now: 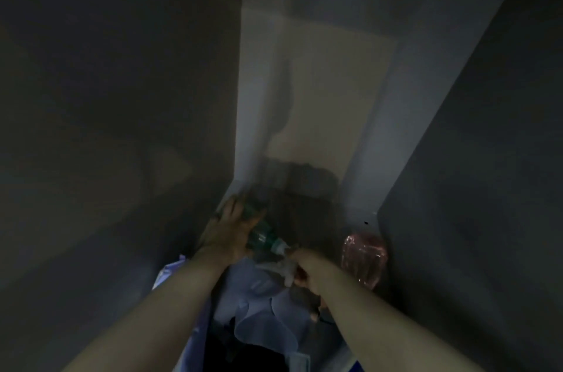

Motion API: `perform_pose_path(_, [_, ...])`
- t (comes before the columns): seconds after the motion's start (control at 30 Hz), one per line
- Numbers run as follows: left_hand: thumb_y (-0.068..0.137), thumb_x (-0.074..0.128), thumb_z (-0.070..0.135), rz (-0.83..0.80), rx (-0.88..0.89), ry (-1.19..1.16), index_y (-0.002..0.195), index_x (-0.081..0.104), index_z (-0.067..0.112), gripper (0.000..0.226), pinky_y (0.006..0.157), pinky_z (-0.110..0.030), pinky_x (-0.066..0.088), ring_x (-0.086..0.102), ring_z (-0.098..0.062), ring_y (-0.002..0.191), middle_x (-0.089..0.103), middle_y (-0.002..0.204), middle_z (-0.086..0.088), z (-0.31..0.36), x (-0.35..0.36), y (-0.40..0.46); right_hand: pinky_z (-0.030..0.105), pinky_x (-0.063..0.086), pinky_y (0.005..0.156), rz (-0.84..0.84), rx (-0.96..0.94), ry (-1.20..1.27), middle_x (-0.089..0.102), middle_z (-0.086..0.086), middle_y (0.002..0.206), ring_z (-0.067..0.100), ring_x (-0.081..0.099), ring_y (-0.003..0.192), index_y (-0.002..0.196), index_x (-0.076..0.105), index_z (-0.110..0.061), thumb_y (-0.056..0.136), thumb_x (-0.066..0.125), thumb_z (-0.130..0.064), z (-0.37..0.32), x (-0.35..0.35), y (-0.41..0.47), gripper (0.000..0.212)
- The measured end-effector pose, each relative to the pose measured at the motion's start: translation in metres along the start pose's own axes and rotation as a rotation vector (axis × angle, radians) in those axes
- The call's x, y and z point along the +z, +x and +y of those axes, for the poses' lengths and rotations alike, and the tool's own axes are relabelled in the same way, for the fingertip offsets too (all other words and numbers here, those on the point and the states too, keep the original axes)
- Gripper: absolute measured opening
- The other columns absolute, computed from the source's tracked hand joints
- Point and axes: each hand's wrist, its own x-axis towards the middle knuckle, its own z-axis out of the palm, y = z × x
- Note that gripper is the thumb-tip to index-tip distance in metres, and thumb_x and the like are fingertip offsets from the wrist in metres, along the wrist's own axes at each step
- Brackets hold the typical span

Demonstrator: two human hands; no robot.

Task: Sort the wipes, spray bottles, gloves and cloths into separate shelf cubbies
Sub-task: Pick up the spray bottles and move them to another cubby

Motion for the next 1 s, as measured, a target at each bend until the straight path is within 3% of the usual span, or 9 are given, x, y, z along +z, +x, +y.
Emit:
perform_pose_path(0.1, [0.077, 0.064, 0.052, 0.138, -0.028, 0.024, 0.149, 0.014, 0.034, 0.089, 0.104, -0.048, 0.035, 0.010, -0.034, 0.142, 0.011, 0.154, -0.013, 0.011, 0.000, -0.008, 0.011, 0.042, 0.039, -0.055, -0.121, -0.219, 0.059, -0.011, 0.043, 0.011, 0.050, 0.059, 0.090, 0.062, -0.010, 0.093, 0.053, -0.010, -0.020, -0.010, -0.018, 0.010])
perform_pose_path(0.23, [0.074, 0.064, 0.047, 0.294, 0.055, -0.333, 0.137, 0.044, 0.021, 0.071, 0.099, -0.041, 0.045, 0.046, -0.028, 0.127, 0.047, 0.140, -0.008, 0.026, -0.012, -0.009, 0.021, 0.054, 0.062, -0.030, -0.310, -0.235, 0.063, 0.011, 0.086, 0.020, 0.061, 0.075, 0.097, 0.064, -0.005, 0.091, 0.058, -0.016, -0.071, -0.020, -0.057, 0.014])
perform_pose_path(0.33, [0.066, 0.073, 0.040, 0.334, -0.023, -0.772, 0.128, 0.055, 0.014, 0.069, 0.088, -0.038, 0.051, 0.062, -0.029, 0.107, 0.062, 0.123, -0.011, 0.029, -0.012, -0.001, 0.019, 0.051, 0.048, -0.131, -0.391, -0.046, 0.063, 0.009, 0.082, 0.015, 0.057, 0.064, 0.093, 0.063, -0.008, 0.095, 0.053, -0.020, -0.091, -0.022, -0.081, 0.016])
perform_pose_path(0.43, [0.071, 0.081, 0.026, 0.263, -0.106, -0.885, 0.127, 0.054, 0.011, 0.064, 0.081, -0.025, 0.044, 0.061, -0.025, 0.103, 0.063, 0.118, -0.009, 0.026, -0.014, 0.004, 0.018, 0.047, 0.051, 0.007, -0.471, -0.244, 0.063, 0.015, 0.094, 0.016, 0.056, 0.065, 0.115, 0.061, -0.001, 0.094, 0.048, -0.005, -0.075, -0.037, -0.079, 0.024])
perform_pose_path(0.53, [0.075, 0.078, 0.023, 0.203, -0.106, -0.885, 0.132, 0.048, 0.008, 0.067, 0.082, -0.022, 0.037, 0.056, -0.028, 0.113, 0.057, 0.127, -0.014, 0.026, -0.016, 0.002, 0.021, 0.044, 0.075, 0.079, -0.564, -0.763, 0.065, 0.014, 0.112, 0.023, 0.061, 0.099, 0.116, 0.063, -0.009, 0.081, 0.043, 0.013, -0.037, -0.063, -0.070, 0.045])
perform_pose_path(0.67, [0.051, 0.082, 0.053, 0.212, -0.031, -0.987, 0.148, 0.026, 0.022, 0.116, 0.105, -0.039, 0.041, 0.046, -0.027, 0.129, 0.044, 0.143, -0.008, 0.018, -0.011, -0.006, 0.034, 0.026, 0.111, -0.022, -0.473, -1.402, 0.038, 0.002, 0.144, 0.026, 0.028, 0.136, 0.133, 0.046, -0.037, 0.082, 0.053, -0.003, -0.003, -0.088, -0.075, 0.061])
perform_pose_path(0.73, [0.048, 0.082, 0.060, 0.277, 0.024, -1.044, 0.149, 0.006, 0.038, 0.129, 0.107, -0.048, 0.040, 0.038, -0.024, 0.136, 0.030, 0.152, 0.001, 0.016, -0.009, -0.012, 0.037, 0.016, 0.114, -0.078, -0.415, -1.595, 0.024, 0.004, 0.151, 0.032, 0.015, 0.139, 0.140, 0.035, -0.040, 0.085, 0.056, -0.011, 0.004, -0.091, -0.082, 0.066])
perform_pose_path(0.8, [0.056, 0.086, 0.046, 0.354, 0.054, -1.030, 0.146, -0.003, 0.044, 0.127, 0.109, -0.037, 0.035, 0.031, -0.015, 0.138, 0.021, 0.149, 0.010, 0.026, -0.032, -0.034, 0.034, 0.012, 0.114, -0.087, -0.439, -1.701, 0.018, 0.004, 0.154, 0.033, 0.012, 0.139, 0.144, 0.028, -0.039, 0.085, 0.058, -0.011, 0.008, -0.091, -0.086, 0.072])
perform_pose_path(1.0, [0.074, 0.078, 0.018, 0.417, 0.219, -0.726, 0.146, 0.029, 0.018, 0.087, 0.109, -0.013, 0.020, 0.031, -0.016, 0.139, 0.030, 0.150, -0.004, 0.036, -0.064, -0.041, 0.032, 0.007, 0.115, -0.032, -0.556, -1.830, 0.027, 0.008, 0.153, 0.031, 0.014, 0.142, 0.148, 0.020, -0.034, 0.090, 0.051, -0.007, 0.015, -0.084, -0.090, 0.071])
